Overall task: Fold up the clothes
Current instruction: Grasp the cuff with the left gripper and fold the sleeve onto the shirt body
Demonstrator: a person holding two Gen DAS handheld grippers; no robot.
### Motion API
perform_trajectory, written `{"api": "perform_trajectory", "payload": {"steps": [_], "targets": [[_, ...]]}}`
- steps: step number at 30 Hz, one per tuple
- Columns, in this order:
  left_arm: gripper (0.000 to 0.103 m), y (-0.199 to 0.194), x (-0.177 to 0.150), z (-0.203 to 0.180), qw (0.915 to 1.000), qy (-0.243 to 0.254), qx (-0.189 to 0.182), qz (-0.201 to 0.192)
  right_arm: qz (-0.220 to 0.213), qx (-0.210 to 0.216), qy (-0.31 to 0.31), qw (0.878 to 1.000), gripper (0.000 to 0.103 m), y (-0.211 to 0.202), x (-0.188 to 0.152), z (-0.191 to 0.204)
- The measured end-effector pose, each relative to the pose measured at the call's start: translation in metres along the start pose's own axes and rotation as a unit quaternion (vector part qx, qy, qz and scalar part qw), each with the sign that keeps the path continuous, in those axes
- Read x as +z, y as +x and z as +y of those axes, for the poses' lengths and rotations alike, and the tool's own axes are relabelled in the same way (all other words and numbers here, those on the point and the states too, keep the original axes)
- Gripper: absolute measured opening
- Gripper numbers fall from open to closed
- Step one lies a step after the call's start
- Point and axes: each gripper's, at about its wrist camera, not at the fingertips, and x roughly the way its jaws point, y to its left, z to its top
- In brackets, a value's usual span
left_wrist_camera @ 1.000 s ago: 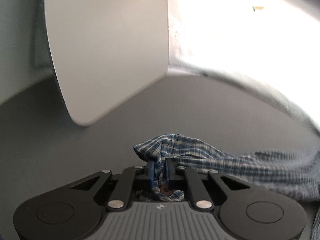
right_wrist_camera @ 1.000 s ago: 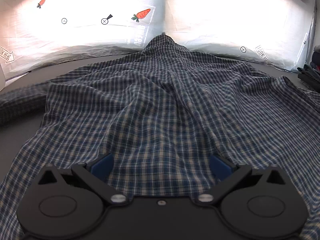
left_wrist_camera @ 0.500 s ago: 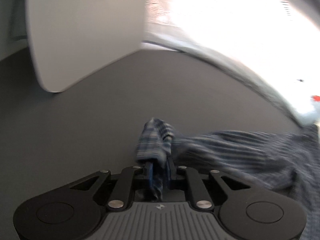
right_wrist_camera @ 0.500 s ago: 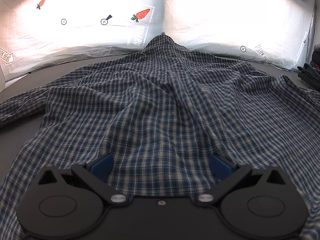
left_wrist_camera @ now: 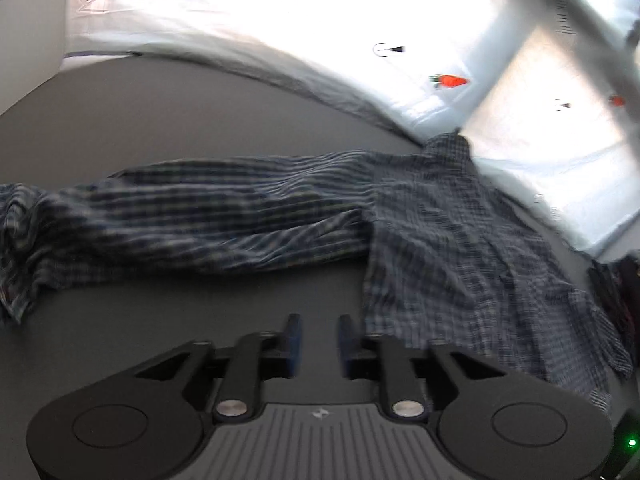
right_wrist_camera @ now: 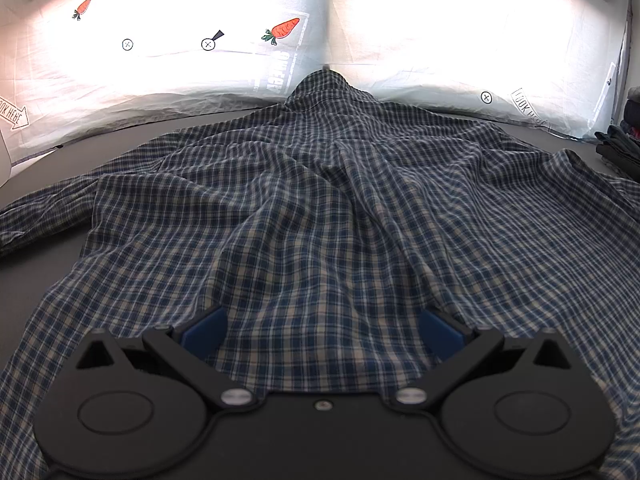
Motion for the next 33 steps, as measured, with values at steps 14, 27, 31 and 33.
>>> {"api": "perform_trajectory", "payload": {"steps": [14,27,31,33], "targets": [[0.074,-0.06,-0.001,0.15,0.9241,-0.287,0.241,-0.074,0.0,0.001,0.0,1.0,0.103,0.0,0.0,-0.001],[0.007,-0.053,-0.002,0.179,0.9255,-0.346,0.124,-0.092,-0.001,0.0,0.001,1.0,0.103,0.0,0.0,-0.001],[0.006,-0.054,0.009,0.142,0.9577,-0.252,0.093,-0.104,-0.001,0.0,0.001,1.0,0.103,0.0,0.0,-0.001],[0.006,-0.053,0.015,0.12,0.9696,-0.212,0.067,-0.102,-0.001,0.0,0.001,1.0,0.103,0.0,0.0,-0.001]]}}
